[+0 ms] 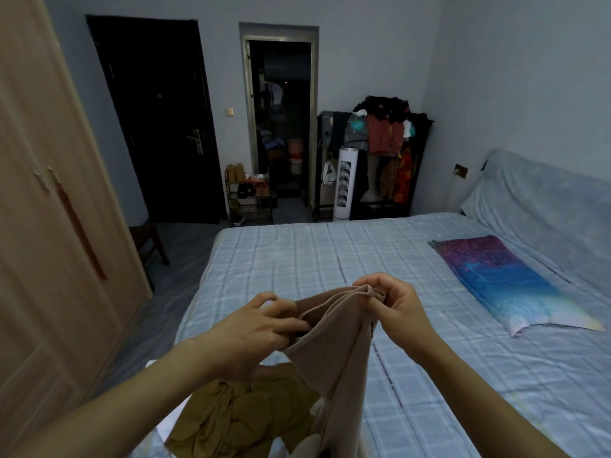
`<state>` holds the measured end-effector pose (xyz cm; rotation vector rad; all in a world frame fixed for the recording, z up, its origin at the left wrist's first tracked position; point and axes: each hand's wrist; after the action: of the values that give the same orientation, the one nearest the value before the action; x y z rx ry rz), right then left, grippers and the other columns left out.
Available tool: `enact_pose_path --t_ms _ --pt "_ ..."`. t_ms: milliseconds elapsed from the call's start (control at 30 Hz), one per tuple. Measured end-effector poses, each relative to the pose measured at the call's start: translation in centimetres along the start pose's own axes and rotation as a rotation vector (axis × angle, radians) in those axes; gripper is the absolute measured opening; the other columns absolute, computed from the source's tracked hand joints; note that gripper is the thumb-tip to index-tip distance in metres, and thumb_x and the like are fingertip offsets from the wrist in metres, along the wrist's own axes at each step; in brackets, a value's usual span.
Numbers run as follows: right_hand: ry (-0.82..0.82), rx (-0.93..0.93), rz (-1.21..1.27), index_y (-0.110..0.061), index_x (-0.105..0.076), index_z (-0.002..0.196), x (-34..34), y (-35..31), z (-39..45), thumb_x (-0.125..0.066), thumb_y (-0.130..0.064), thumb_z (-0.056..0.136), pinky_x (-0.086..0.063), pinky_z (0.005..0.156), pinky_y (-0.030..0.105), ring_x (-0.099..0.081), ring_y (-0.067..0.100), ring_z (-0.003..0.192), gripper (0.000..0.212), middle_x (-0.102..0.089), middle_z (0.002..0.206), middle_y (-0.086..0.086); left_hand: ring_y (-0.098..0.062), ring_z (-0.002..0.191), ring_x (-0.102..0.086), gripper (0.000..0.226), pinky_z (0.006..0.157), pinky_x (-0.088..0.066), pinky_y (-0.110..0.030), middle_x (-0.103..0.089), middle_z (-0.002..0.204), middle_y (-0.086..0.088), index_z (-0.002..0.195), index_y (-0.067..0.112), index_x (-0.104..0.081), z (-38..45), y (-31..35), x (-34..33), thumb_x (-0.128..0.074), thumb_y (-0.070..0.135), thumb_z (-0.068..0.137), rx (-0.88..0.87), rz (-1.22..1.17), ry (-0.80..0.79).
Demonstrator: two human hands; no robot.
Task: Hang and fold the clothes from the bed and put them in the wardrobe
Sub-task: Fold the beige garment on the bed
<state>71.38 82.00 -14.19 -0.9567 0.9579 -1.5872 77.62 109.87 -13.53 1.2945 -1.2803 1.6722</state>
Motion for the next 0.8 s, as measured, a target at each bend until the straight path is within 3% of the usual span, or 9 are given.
enact_pose_path --t_ms 100,200,300,433,600,733,800 --pt "-0.009 0.000 0.001 -0.015 -0.072 0.097 -0.2 0.0 0.0 -0.061 0.006 0.091 -0.058 0.074 0.037 -0.070 0.031 0.084 0.024 -0.072 0.088 0.012 -0.020 0.149 -0.003 0.029 0.117 -0.005 -0.048 -0.028 0.156 0.019 0.111 0.034 -0.066 0.9 0.3 -0.5 -0.059 0.050 0.087 -0.052 0.046 -0.034" --pt "-0.009 -0.008 0.004 -0.015 -0.072 0.097 -0.2 0.0 -0.1 -0.061 0.007 0.091 -0.057 0.072 0.032 -0.070 0.025 0.084 0.025 -0.073 0.088 0.010 -0.021 0.147 0.030 0.036 0.115 0.017 -0.059 -0.024 0.160 0.014 0.120 0.032 -0.065 1.7 0.8 -0.8 -0.053 0.050 0.092 -0.027 0.076 -0.131" --pt "0.002 -0.013 -0.009 -0.022 -0.073 0.094 -0.1 0.3 -0.2 -0.062 0.006 0.091 -0.056 0.071 0.030 -0.070 0.024 0.083 0.030 -0.073 0.088 0.008 -0.026 0.143 0.038 0.044 0.109 0.025 -0.062 -0.026 0.161 0.008 0.132 0.028 -0.060 2.1 0.9 -1.4 -0.057 0.043 0.091 -0.012 0.168 -0.135" --pt "0.008 -0.017 -0.011 -0.025 -0.073 0.093 0.0 0.3 -0.3 -0.062 0.006 0.091 -0.056 0.072 0.029 -0.070 0.024 0.084 0.033 -0.073 0.087 0.007 -0.032 0.150 0.021 0.044 0.106 0.030 -0.065 -0.055 0.140 0.009 0.129 0.027 -0.062 2.5 0.5 -2.6 -0.057 0.045 0.089 0.038 0.230 -0.166" --pt "0.017 -0.031 -0.011 -0.024 -0.073 0.093 0.3 0.5 -0.6 -0.062 0.006 0.091 -0.056 0.071 0.028 -0.070 0.023 0.083 0.032 -0.073 0.087 0.008 -0.029 0.148 -0.014 0.037 0.104 0.034 -0.062 -0.059 0.123 0.012 0.124 0.029 -0.064 2.4 0.5 -2.8 -0.056 0.044 0.091 0.033 0.188 -0.146" --pt "0.036 -0.047 -0.007 -0.017 -0.073 0.096 0.8 0.9 -0.7 -0.062 0.005 0.091 -0.058 0.074 0.033 -0.070 0.028 0.085 0.025 -0.073 0.088 0.012 -0.022 0.144 -0.020 0.037 0.115 0.015 -0.063 -0.052 0.130 0.016 0.122 0.034 -0.060 1.7 0.3 -2.0 -0.057 0.051 0.089 0.059 0.038 -0.077" --pt "0.049 -0.057 -0.006 -0.015 -0.072 0.096 1.2 0.9 -0.8 -0.062 0.006 0.090 -0.057 0.072 0.030 -0.070 0.026 0.083 0.024 -0.073 0.087 0.012 -0.014 0.142 -0.023 0.036 0.120 0.001 -0.056 -0.051 0.132 0.020 0.122 0.039 -0.059 1.0 -0.1 -1.3 -0.055 0.056 0.090 0.078 -0.070 -0.006"
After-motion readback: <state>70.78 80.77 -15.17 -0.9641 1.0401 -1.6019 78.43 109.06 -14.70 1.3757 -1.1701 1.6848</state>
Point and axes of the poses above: each hand's wrist, its own z-axis towards the middle knuckle, its own x-axis out of the back of the hand, y = z × x
